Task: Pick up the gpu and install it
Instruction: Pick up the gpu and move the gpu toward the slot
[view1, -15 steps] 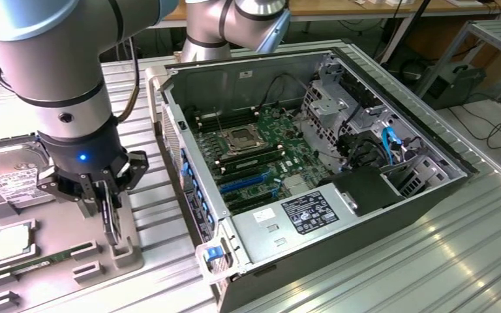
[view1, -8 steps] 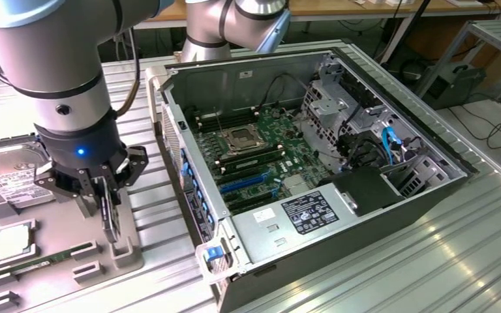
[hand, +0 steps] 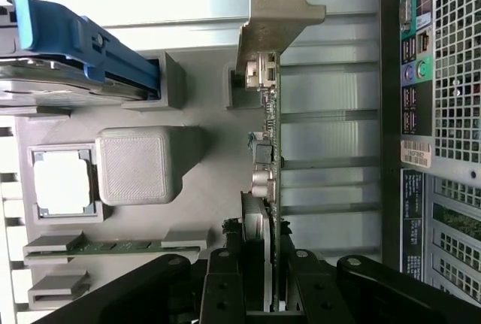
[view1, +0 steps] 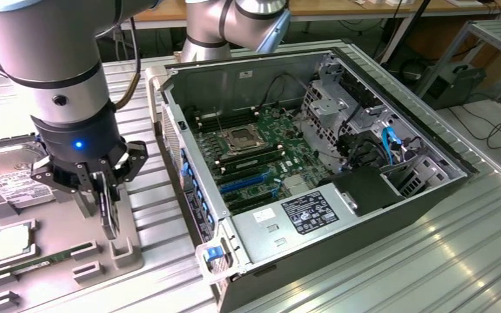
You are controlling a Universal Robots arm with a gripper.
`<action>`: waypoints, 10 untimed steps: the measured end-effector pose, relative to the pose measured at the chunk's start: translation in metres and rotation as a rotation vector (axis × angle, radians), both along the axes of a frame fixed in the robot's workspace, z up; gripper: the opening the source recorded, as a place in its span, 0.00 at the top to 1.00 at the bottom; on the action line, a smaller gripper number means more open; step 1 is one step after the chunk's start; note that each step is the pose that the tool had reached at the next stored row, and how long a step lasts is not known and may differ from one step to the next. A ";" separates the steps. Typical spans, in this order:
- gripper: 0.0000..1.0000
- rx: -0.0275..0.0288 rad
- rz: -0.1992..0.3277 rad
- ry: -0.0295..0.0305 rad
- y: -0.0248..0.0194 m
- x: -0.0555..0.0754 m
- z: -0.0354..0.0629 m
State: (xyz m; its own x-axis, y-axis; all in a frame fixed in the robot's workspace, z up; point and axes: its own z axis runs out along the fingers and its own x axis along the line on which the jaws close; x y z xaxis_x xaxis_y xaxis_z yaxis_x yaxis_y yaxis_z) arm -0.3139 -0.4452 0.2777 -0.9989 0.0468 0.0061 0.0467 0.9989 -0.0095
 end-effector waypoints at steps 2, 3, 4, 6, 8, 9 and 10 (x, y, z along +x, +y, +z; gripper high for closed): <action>0.72 0.0000 0.000 0.0003 0.0000 0.000 0.0014; 0.72 0.0000 0.000 0.0003 0.0000 0.000 0.0020; 0.72 0.0000 0.000 0.0005 0.0000 0.001 0.0027; 0.72 0.0000 0.000 0.0009 0.0000 0.001 0.0040; 0.72 0.0000 0.000 0.0014 0.0000 0.001 0.0052; 0.72 0.0000 0.000 0.0016 0.0000 0.001 0.0060; 0.72 -0.0001 0.000 0.0017 0.0000 0.002 0.0068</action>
